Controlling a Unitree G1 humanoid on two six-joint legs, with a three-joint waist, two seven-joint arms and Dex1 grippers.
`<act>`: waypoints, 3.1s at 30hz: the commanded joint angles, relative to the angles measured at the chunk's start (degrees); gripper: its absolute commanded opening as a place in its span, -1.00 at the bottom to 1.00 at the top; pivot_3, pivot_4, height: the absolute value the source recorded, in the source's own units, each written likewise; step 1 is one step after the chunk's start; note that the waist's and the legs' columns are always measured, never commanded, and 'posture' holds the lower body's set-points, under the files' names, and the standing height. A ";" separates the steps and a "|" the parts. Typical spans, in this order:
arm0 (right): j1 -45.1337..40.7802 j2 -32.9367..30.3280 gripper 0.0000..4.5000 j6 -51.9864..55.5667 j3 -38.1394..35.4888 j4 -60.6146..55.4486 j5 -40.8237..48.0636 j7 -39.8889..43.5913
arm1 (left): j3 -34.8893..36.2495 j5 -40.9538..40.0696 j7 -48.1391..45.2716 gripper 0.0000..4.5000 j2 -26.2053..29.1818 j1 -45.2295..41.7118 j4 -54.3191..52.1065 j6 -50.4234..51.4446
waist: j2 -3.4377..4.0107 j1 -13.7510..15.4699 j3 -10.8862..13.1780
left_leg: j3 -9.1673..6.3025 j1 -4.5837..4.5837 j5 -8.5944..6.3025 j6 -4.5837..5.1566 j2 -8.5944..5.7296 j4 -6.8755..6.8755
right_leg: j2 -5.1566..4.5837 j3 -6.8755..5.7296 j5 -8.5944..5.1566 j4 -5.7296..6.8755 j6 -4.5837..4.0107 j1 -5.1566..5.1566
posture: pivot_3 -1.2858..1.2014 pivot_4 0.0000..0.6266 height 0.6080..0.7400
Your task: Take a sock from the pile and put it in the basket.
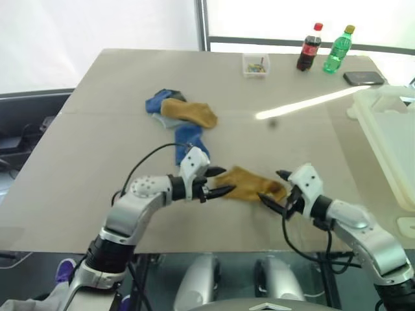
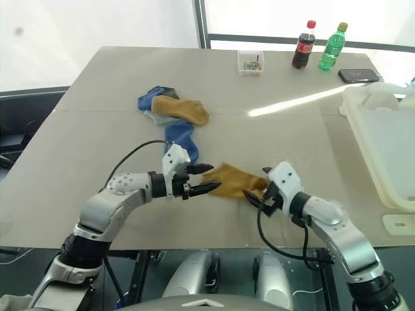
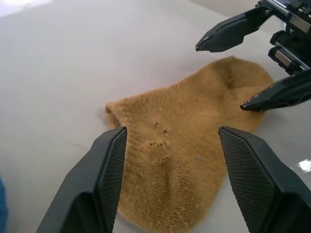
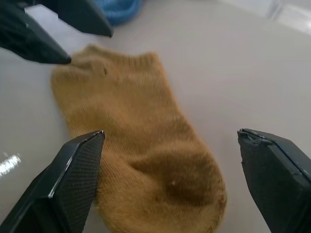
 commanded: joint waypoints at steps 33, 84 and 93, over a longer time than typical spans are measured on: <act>14.85 -7.35 1.00 -13.66 -19.98 -13.00 9.92 15.36 | 5.25 -11.75 3.81 0.41 2.86 -0.63 -4.75 20.25 | 0.01 0.21 -0.01 | -0.04 0.07 -0.02 0.01 0.06 0.03 | -0.03 -0.01 -0.07 0.02 -0.10 0.05 | 0.03 -0.52 0.83; 23.78 -1.05 1.00 -6.80 -27.53 -23.53 13.03 3.94 | -9.59 -21.82 -7.29 -0.97 0.86 -31.67 17.36 37.62 | -0.26 0.54 0.15 | 0.04 -0.05 0.00 0.00 -0.02 0.08 | 0.06 0.11 -0.09 0.04 -0.10 0.00 | 0.03 -0.52 0.83; 28.16 -0.69 1.00 -5.08 -29.29 -28.32 13.32 1.72 | -11.30 -13.83 -5.03 -0.78 -17.81 -36.06 30.33 29.67 | -0.27 -0.09 0.16 | 0.05 -0.04 -0.03 0.05 0.03 0.08 | 0.10 0.11 -0.02 0.01 0.05 0.00 | 0.03 -0.52 0.83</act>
